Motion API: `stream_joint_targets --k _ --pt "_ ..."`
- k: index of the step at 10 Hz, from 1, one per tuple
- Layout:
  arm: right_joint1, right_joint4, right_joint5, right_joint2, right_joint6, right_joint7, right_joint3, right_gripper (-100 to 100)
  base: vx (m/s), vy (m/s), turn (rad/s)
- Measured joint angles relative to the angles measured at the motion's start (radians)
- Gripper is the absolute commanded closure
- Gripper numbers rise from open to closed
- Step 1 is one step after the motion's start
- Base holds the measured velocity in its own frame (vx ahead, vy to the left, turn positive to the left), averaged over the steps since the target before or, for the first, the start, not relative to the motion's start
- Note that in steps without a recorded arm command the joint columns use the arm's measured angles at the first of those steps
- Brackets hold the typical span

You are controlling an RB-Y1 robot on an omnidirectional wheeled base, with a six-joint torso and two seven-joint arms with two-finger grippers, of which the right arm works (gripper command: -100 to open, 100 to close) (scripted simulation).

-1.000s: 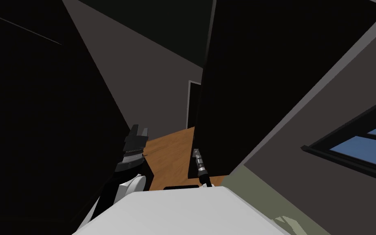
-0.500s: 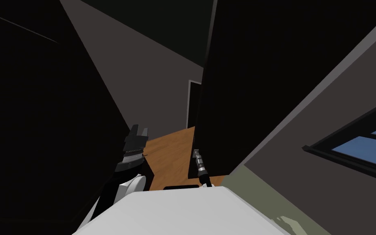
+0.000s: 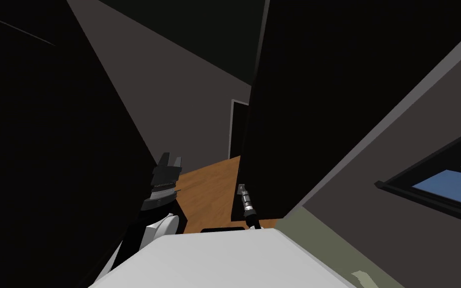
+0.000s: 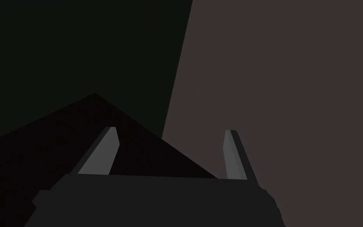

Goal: Push the door open

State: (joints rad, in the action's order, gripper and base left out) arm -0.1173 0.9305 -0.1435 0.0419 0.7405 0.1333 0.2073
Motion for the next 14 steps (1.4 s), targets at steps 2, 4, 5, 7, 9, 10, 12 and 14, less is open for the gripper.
stream_joint_targets --k 2,4,5,7,9,10,12,14 --pt "0.017 -0.014 -0.008 0.007 0.009 0.006 -0.021 100 0.213 0.021 -0.062" --pt "0.021 -0.014 -0.018 0.019 0.013 0.011 -0.049 -100 0.080 0.004 -0.149" --pt "0.014 -0.009 -0.021 0.019 0.016 0.020 -0.049 -100 -0.162 0.030 -0.068" --pt "0.005 0.000 -0.024 0.014 0.014 0.030 -0.045 -100 -0.185 0.052 -0.062" --pt "0.000 0.001 -0.028 -0.009 0.016 0.039 -0.042 -100 -0.231 0.041 -0.085" --pt "-0.007 0.012 -0.029 -0.027 0.012 0.045 -0.041 -100 -0.162 0.073 -0.058" --pt "-0.021 0.029 -0.031 -0.067 0.007 0.056 -0.038 -100 -0.089 0.054 -0.031" --pt "-0.017 0.020 -0.032 -0.056 0.012 0.059 -0.040 -100 0.172 -0.002 0.033"
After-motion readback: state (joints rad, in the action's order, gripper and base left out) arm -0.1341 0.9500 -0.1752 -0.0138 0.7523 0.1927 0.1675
